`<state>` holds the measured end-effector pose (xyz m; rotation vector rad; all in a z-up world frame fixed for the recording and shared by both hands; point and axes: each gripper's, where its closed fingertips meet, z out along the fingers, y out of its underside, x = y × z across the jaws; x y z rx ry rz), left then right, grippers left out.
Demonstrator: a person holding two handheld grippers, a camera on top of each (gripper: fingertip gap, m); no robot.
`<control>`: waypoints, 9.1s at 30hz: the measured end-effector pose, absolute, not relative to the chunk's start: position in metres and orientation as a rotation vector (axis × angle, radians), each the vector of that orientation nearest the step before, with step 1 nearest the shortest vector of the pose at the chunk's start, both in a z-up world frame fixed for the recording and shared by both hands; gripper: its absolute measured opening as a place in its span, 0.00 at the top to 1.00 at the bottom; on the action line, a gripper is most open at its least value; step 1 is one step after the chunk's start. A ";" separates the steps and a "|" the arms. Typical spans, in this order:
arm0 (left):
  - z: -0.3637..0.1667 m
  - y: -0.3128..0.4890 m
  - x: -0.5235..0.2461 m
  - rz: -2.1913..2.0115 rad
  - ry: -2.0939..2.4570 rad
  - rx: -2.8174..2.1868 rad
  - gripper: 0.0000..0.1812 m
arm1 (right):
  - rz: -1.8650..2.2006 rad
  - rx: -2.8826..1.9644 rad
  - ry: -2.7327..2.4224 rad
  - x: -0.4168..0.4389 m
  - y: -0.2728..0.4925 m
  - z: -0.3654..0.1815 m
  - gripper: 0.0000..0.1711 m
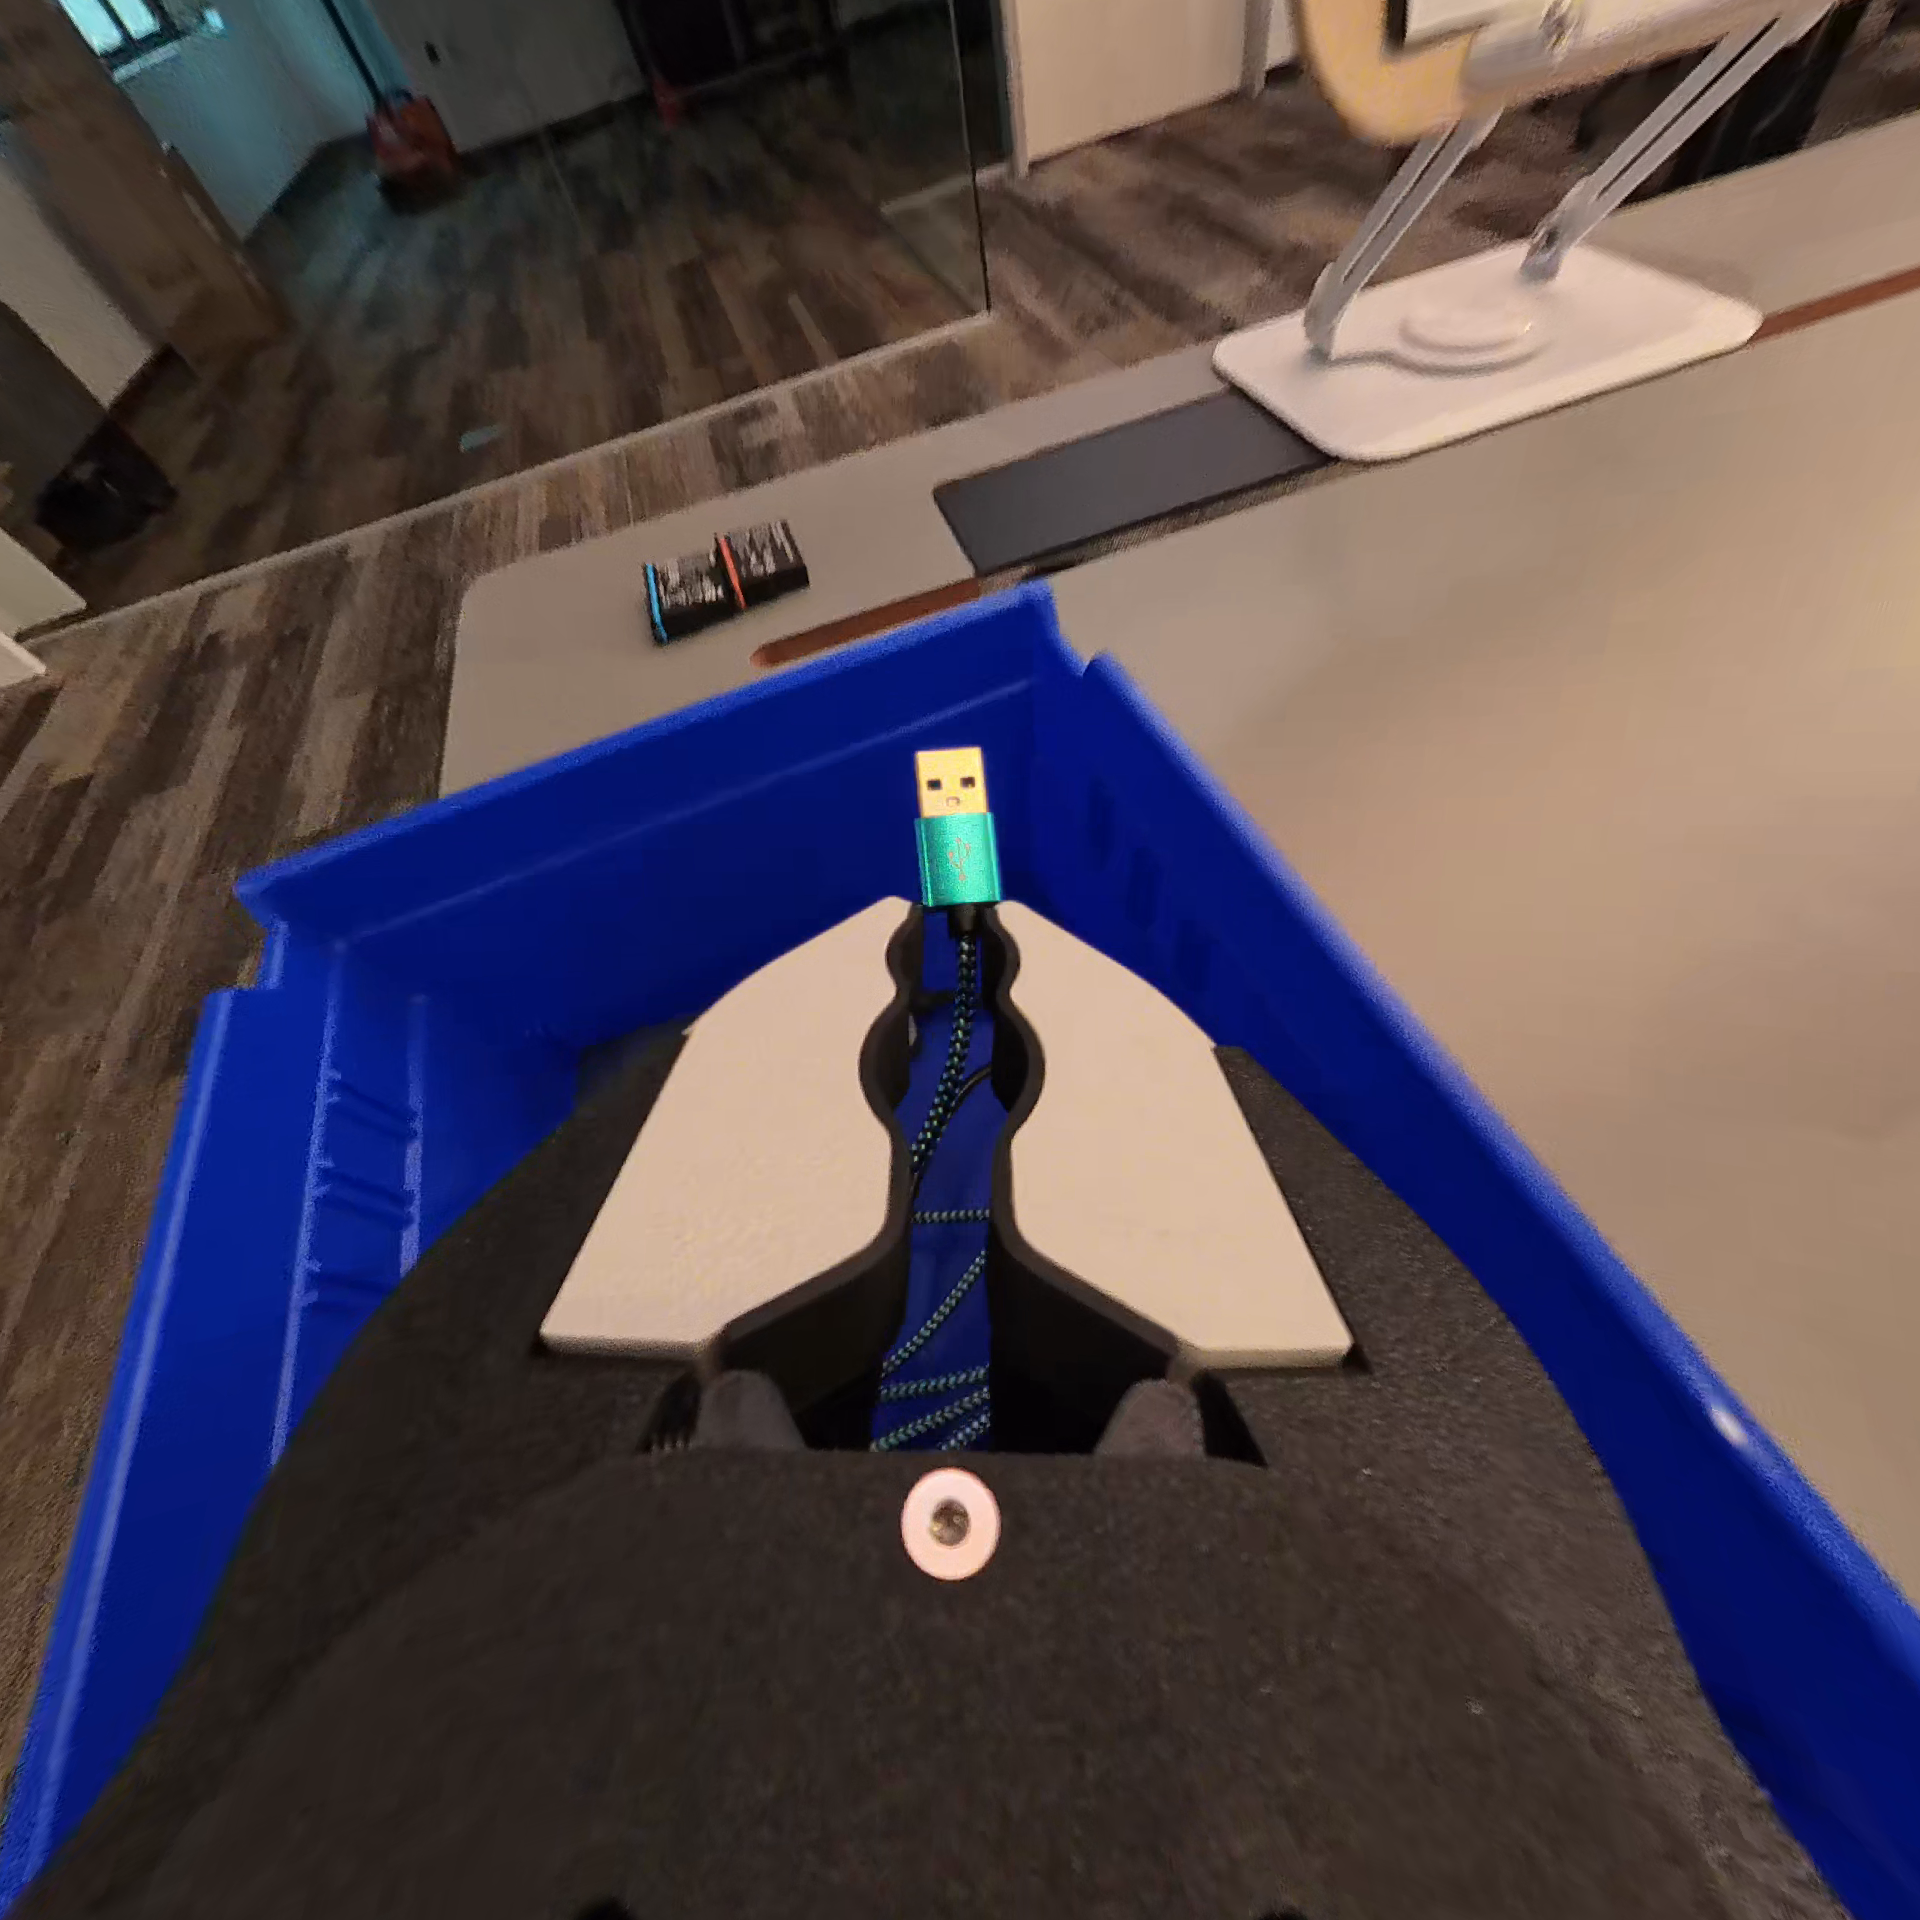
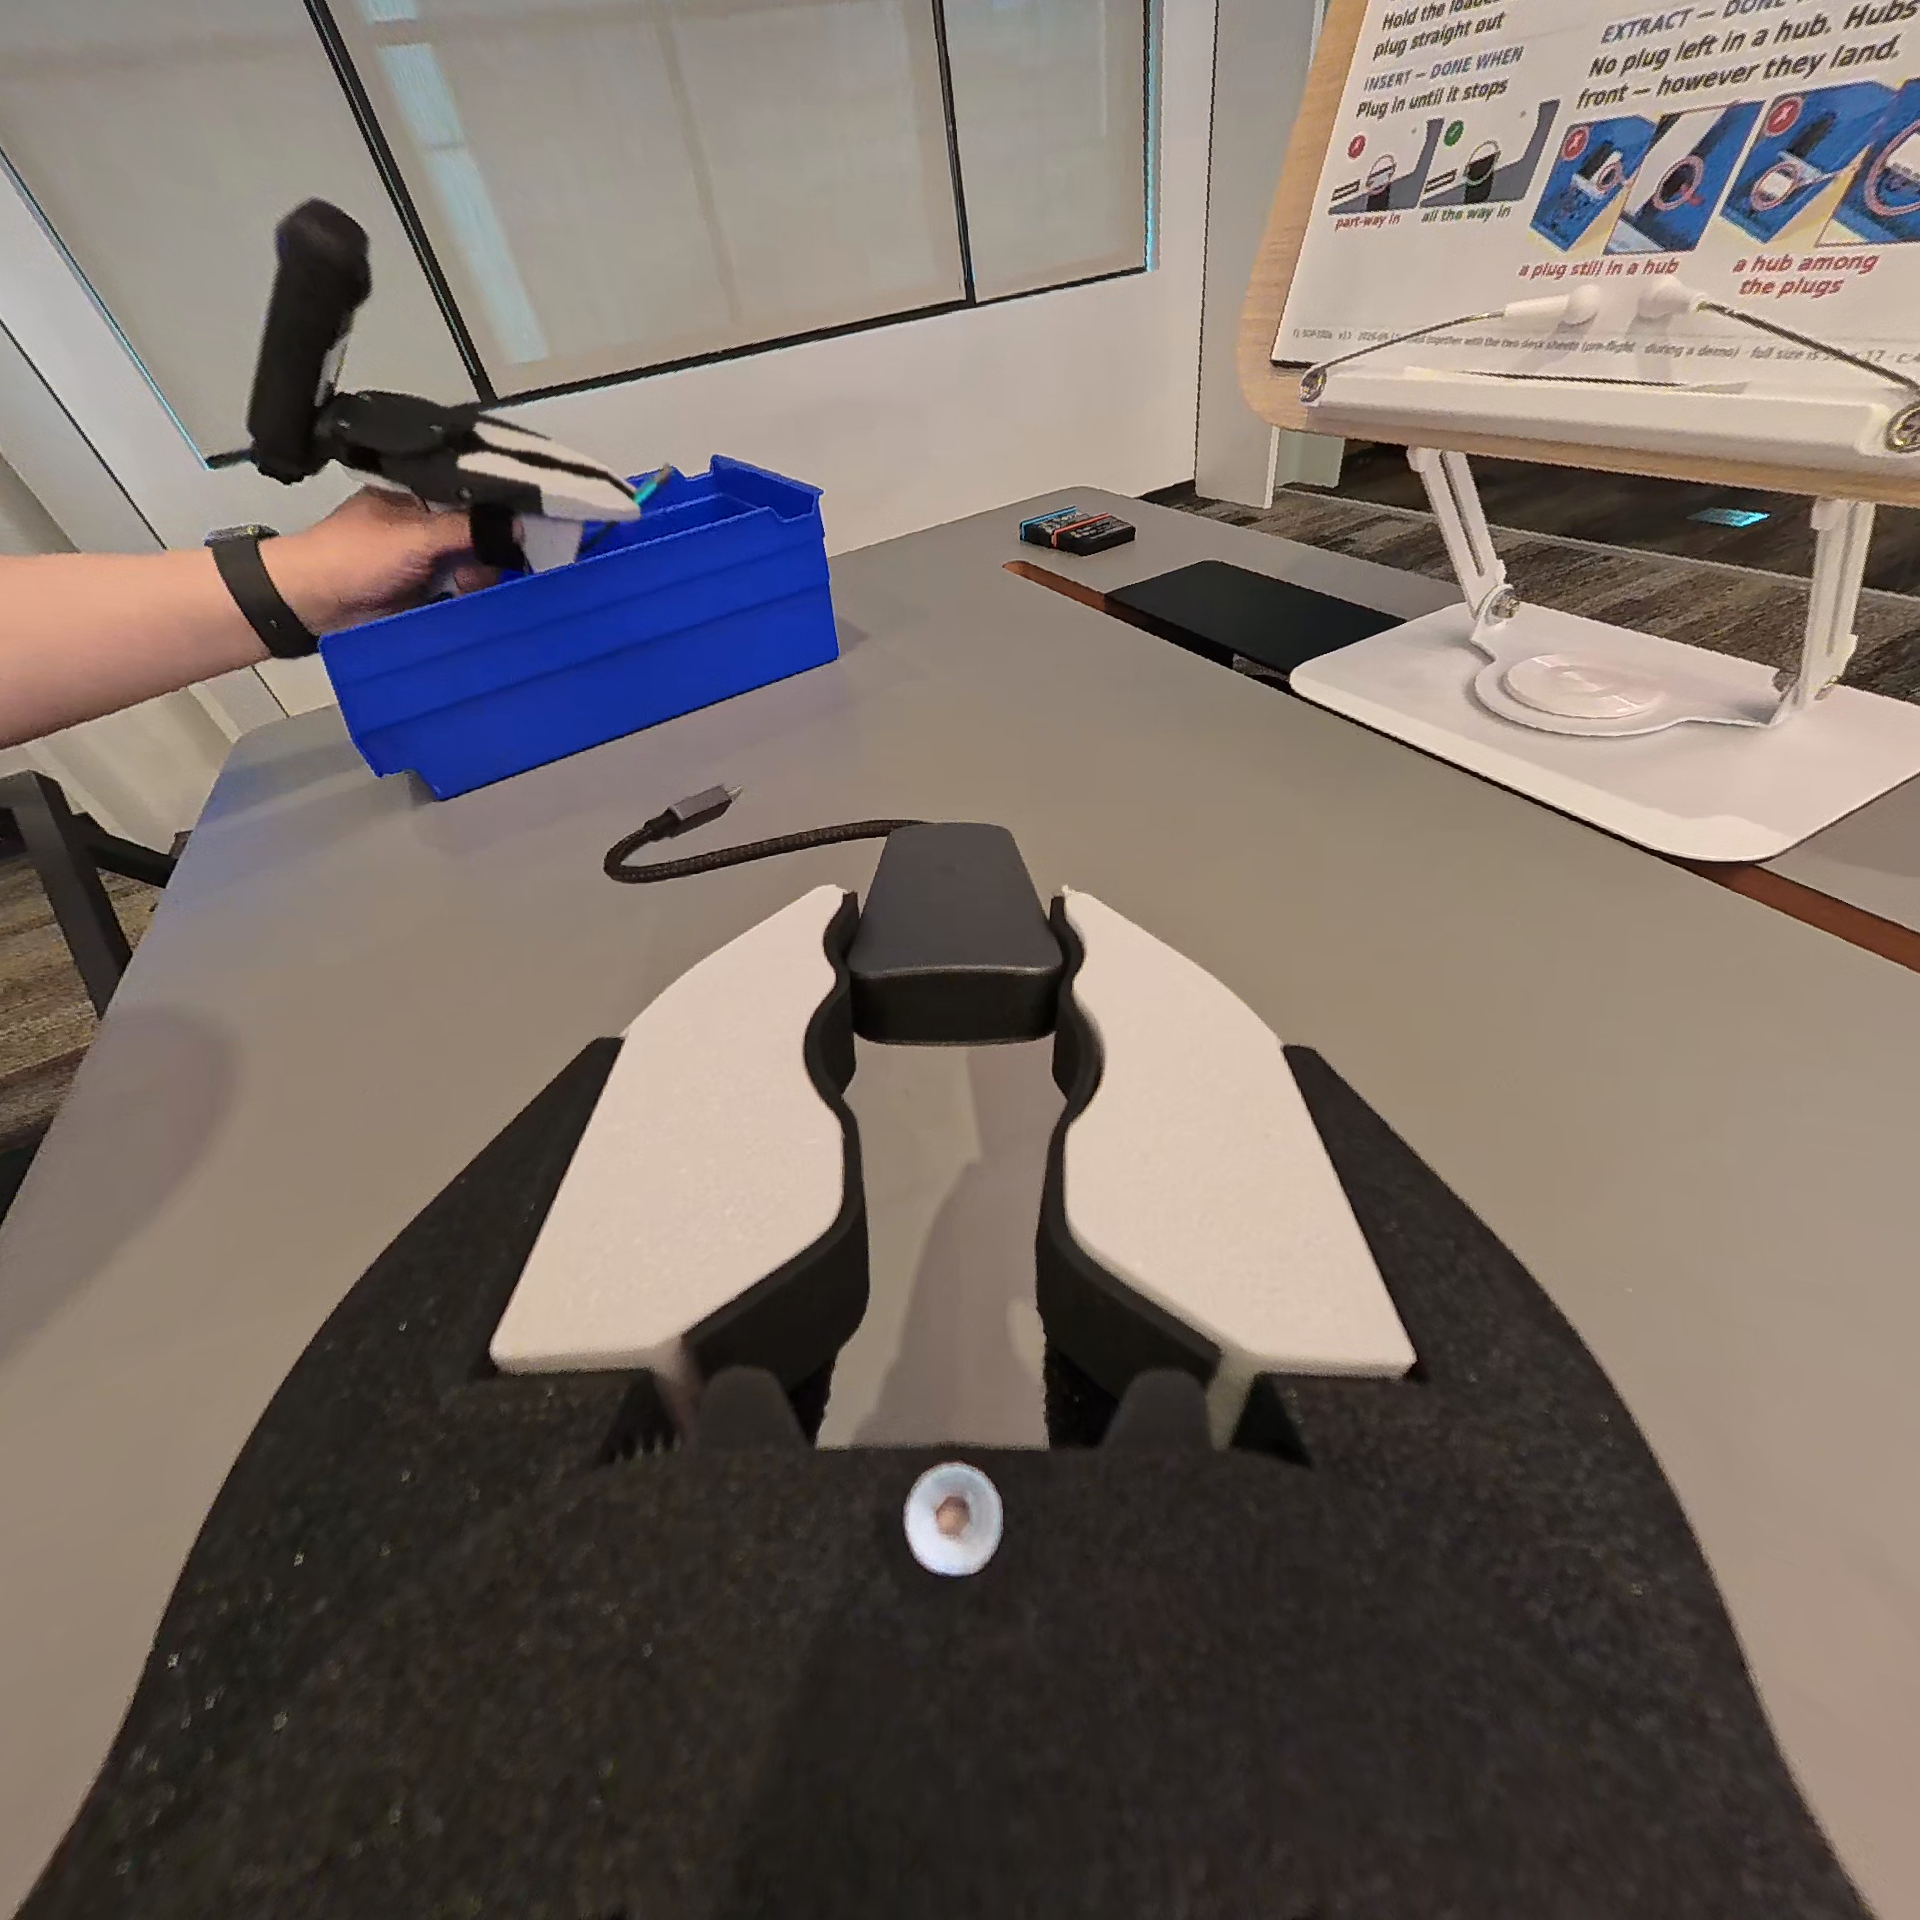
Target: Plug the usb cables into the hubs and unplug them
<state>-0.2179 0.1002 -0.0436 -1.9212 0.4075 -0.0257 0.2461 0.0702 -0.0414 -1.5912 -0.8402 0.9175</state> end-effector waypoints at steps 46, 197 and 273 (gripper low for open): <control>0.344 0.052 -0.028 0.134 0.748 -1.380 0.95 | 0.836 -1.860 -0.981 0.272 0.080 -0.110 0.80; 0.043 0.020 0.095 -0.446 1.023 -1.636 0.97 | 0.772 -1.160 -2.080 0.093 0.021 0.053 0.91; 0.075 0.001 0.142 -0.619 0.853 -1.146 0.93 | 0.637 -0.975 -2.051 0.142 -0.004 0.084 0.91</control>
